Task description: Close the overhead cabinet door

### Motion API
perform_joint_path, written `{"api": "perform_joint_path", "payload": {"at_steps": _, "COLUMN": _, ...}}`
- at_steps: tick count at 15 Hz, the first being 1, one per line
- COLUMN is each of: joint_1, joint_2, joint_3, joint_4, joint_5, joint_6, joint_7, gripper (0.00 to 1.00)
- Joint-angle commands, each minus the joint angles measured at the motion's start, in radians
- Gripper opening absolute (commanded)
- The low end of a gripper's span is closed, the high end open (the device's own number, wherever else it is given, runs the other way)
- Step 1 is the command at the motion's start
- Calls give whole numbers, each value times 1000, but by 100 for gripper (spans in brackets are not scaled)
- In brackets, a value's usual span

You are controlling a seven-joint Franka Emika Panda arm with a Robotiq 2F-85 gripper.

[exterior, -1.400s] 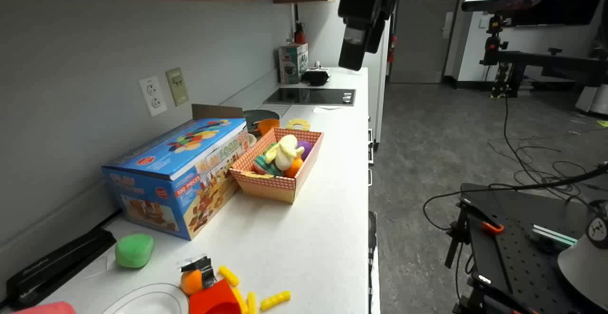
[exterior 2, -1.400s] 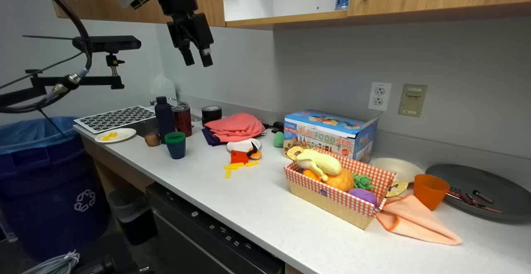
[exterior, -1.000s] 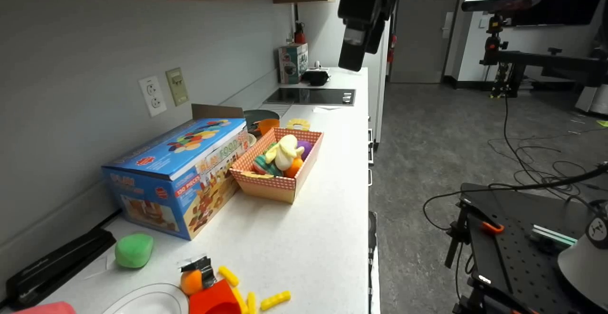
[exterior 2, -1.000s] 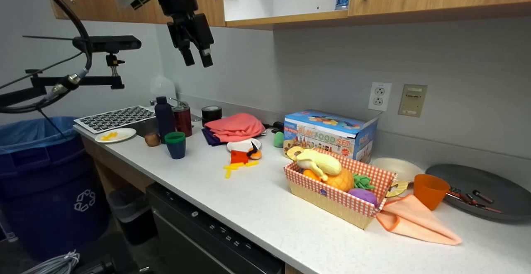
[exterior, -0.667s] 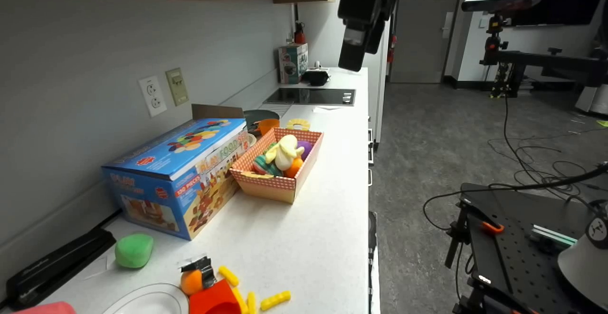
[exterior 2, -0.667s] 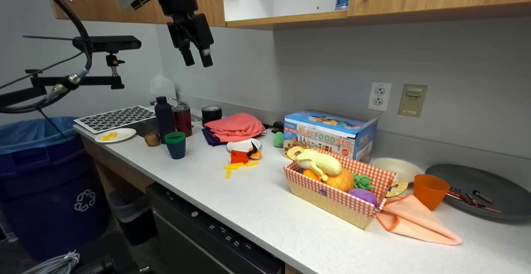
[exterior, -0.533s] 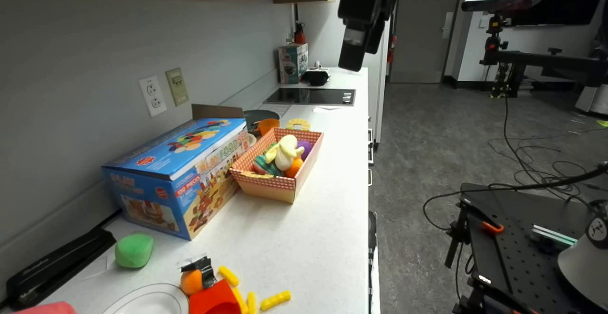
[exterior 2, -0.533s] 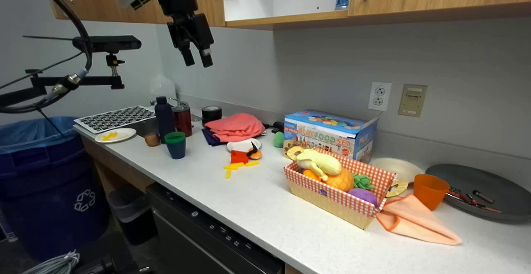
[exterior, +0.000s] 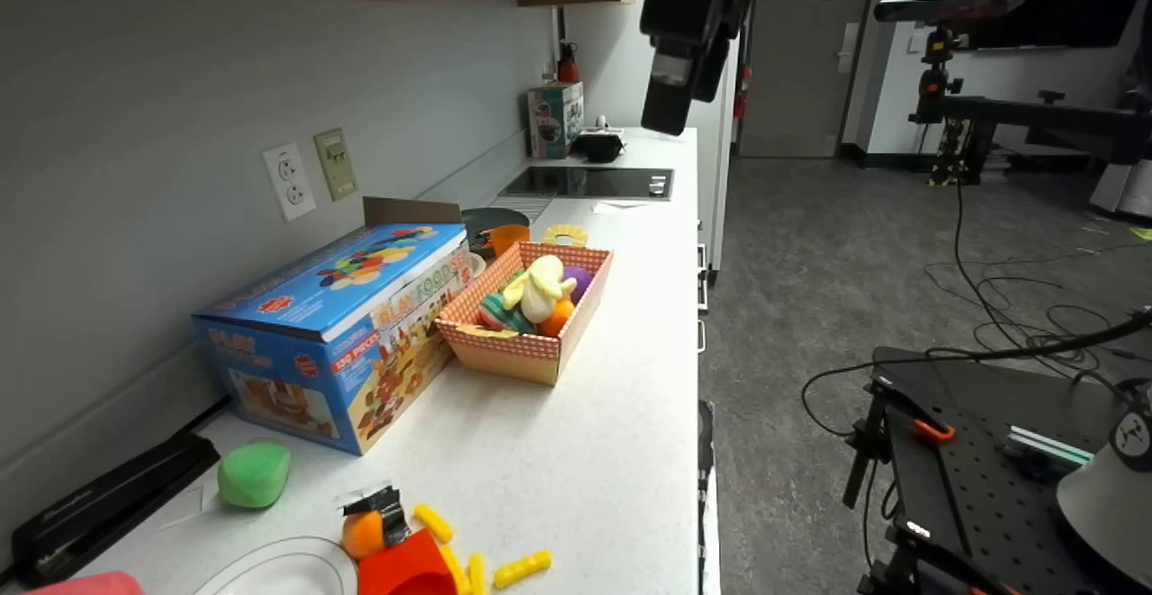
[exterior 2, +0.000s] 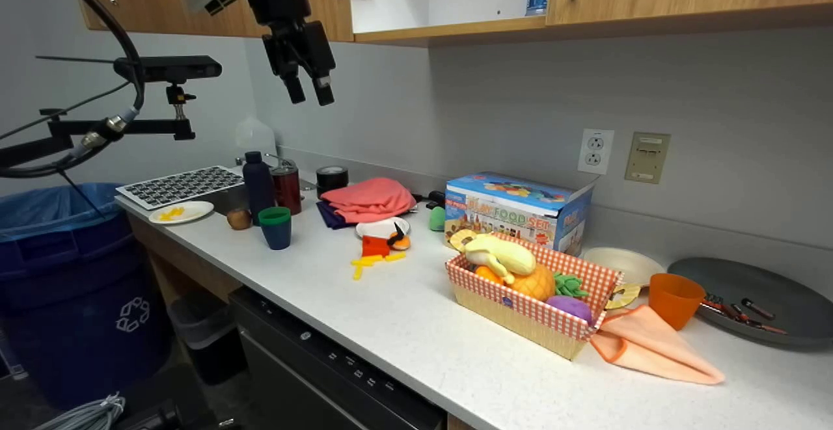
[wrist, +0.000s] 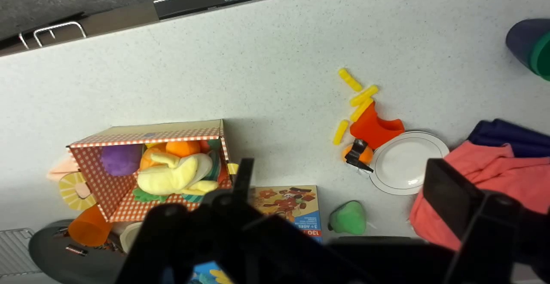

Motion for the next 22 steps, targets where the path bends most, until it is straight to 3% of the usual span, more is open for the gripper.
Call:
{"api": "perform_joint_path", "payload": {"at_steps": 1, "joint_1": 23, "joint_2": 4, "joint_3": -19, "joint_4": 2, "joint_5": -11, "joint_6": -2, "joint_7": 9, "gripper": 100}}
{"api": "perform_joint_path", "payload": {"at_steps": 6, "joint_1": 83, "joint_2": -127, "joint_3": -49, "joint_4": -18, "joint_5": 39, "joint_6": -150, "joint_7": -51, "gripper": 100}}
{"api": "perform_joint_path", "payload": {"at_steps": 12, "joint_1": 172, "joint_2": -345, "joint_3": -11, "joint_4": 6, "joint_5": 68, "joint_6": -358, "joint_7": -63, "gripper": 100}}
{"api": "perform_joint_path", "payload": {"at_steps": 17, "joint_1": 239, "joint_2": -460, "joint_3": 60, "joint_4": 80, "joint_5": 119, "joint_6": -381, "joint_7": -79, "gripper": 100}}
{"api": "perform_joint_path", "payload": {"at_steps": 22, "joint_1": 279, "joint_2": -470, "joint_3": 105, "joint_4": 176, "joint_5": 184, "joint_6": -374, "joint_7": -127, "gripper": 100}}
